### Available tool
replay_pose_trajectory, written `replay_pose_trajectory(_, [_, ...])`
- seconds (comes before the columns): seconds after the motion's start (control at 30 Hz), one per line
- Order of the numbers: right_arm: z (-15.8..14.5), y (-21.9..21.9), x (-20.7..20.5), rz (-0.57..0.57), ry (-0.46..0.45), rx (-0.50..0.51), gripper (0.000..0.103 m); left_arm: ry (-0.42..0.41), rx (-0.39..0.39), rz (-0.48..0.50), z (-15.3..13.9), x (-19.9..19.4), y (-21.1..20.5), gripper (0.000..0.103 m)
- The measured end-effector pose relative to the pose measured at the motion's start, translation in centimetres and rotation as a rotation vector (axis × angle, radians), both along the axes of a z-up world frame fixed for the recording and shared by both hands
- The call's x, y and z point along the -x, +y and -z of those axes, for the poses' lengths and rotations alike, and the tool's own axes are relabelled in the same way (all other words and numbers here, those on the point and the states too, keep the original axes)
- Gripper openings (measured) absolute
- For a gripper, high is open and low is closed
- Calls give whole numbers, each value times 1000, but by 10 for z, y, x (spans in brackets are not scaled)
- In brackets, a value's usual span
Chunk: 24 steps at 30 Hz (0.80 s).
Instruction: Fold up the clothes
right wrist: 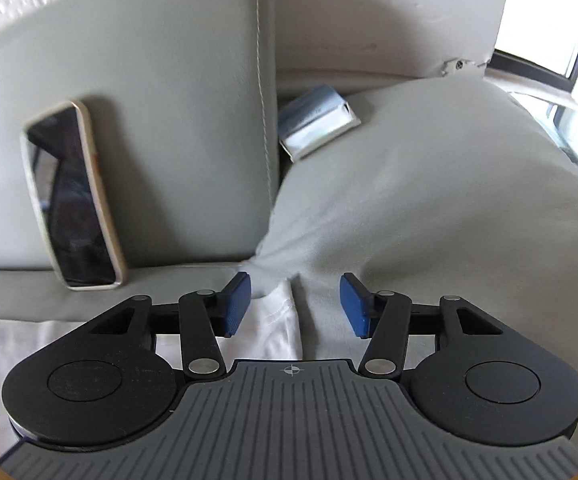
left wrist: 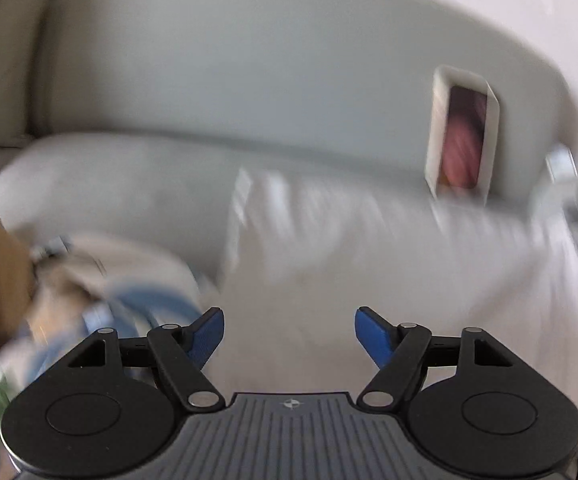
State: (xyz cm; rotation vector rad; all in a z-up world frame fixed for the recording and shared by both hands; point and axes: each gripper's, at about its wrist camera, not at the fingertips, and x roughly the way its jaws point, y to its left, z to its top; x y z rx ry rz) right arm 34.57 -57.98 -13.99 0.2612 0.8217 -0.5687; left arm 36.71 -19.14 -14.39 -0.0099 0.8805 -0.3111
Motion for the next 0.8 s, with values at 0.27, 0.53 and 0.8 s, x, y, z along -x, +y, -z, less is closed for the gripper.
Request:
replay_pose_trajectory(0.27, [5,-26,26,18,-58,-185,49,83,-42,-31,27,-115,-12,56])
replay_pose_trajectory(0.53, [12,-40,26,32,-84,-263,51,179,-10,37,50,-155,-24,52])
replay_pose_trajectory(0.8, [16,-45,25,4,-80,-265,50,213,-26,124,51,-161,-37,35])
